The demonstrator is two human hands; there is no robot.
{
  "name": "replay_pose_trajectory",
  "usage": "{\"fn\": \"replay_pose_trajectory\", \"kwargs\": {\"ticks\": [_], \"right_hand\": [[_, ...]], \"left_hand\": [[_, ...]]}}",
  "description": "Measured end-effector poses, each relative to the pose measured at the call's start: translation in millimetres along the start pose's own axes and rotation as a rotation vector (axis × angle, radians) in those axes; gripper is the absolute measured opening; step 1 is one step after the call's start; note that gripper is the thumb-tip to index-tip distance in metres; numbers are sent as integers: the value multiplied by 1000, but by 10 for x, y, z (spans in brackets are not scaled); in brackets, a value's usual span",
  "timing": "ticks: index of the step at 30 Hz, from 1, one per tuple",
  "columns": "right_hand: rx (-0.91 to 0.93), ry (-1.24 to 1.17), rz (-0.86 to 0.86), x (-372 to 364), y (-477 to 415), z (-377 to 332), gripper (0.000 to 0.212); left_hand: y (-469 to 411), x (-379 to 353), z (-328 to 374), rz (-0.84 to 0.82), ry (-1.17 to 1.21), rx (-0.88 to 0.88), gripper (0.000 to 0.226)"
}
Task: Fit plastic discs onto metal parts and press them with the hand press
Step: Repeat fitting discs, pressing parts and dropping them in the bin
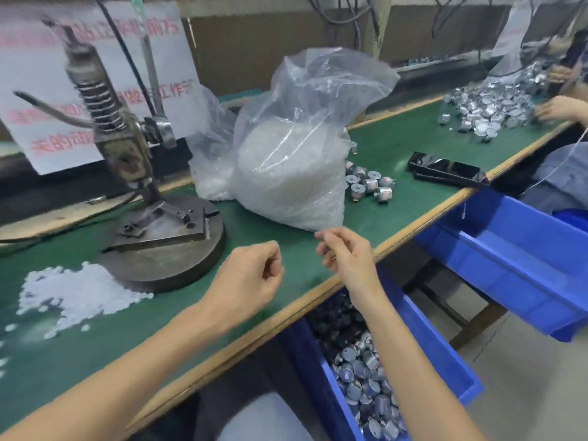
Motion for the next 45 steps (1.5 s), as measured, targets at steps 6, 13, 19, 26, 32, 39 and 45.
{"fn": "replay_pose_trajectory", "kwargs": {"ticks": [6, 13, 19, 26, 32, 39, 45], "right_hand": [[306, 66, -366, -1348, 42, -1093, 19], [788, 329, -770, -2881, 845, -2248, 21], [1060, 444, -921, -3855, 1594, -2879, 18], [1353, 1076, -1152, -4744, 2229, -2724, 24], [1395, 1336, -1078, -4952, 2238, -2559, 28], [1379, 1213, -1036, -4991, 2191, -2532, 26], [1307, 933, -983, -4890, 2156, -2633, 31]], "left_hand": [[314, 1284, -53, 148, -192, 31, 44], [1185, 2708, -162, 321, -396, 152, 34], [2147, 3543, -251, 485, -487, 282, 19], [2959, 3727, -1013, 171, -521, 835, 20], [3220, 3512, -1661, -255, -545, 1284, 37], [3209, 3524, -1782, 0, -536, 1302, 12], [3053, 3906, -1308, 836, 84, 978, 1]]}}
Point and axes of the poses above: each hand's wrist, its own y-axis away from the middle knuckle, its own x-axis out of the back of the hand, z = x × y, the point moved 6 cm from there along -y, towards the middle knuckle, and after that the axes turned 14 degrees about y, right-handed, at the moved point
